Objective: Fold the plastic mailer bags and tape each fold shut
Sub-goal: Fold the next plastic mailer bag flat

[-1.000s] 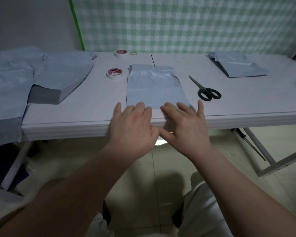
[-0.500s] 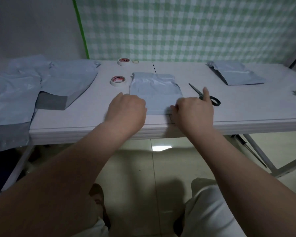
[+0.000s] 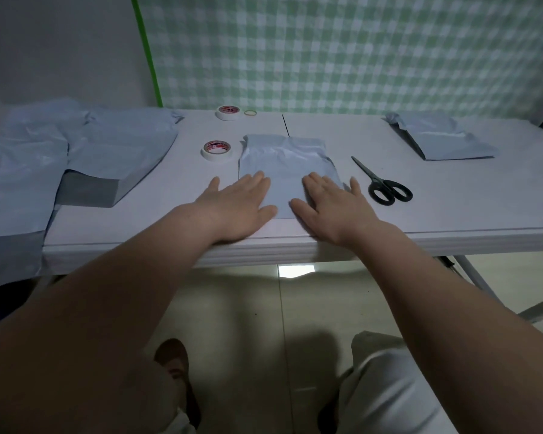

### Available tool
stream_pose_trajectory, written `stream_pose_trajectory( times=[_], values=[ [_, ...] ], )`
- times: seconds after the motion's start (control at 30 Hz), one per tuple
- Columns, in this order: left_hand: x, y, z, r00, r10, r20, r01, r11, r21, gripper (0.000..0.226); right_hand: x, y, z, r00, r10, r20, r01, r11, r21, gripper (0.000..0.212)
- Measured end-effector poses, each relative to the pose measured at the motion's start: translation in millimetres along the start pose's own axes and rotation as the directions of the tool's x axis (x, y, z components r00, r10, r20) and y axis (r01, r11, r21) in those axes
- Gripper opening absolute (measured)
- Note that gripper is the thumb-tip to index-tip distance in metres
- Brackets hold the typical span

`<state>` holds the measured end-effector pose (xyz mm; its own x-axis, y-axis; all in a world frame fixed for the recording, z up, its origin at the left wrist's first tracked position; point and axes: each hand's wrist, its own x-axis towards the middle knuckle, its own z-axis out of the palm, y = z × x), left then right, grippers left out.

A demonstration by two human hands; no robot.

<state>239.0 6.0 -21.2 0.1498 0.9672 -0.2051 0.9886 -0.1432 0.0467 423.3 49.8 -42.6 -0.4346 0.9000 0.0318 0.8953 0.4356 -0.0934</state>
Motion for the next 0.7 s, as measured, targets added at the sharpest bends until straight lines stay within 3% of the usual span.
stream_pose_trajectory(
  times=[0.5,0.7],
  values=[
    [-4.7,-22.8,0.6,0.998,-0.055,0.006,0.054,0.998,0.027,0.075,-5.9,5.6,-11.0,0.994,0.111,0.007,-0.11,0.991,-0.07,0.071],
    [-8.6,-30.9,-9.4,0.996,-0.055,0.068,0.055,0.999,0.0,0.081,-6.7,4.5,-12.3,0.987,0.158,0.008,-0.156,0.979,-0.135,0.085]
  ],
)
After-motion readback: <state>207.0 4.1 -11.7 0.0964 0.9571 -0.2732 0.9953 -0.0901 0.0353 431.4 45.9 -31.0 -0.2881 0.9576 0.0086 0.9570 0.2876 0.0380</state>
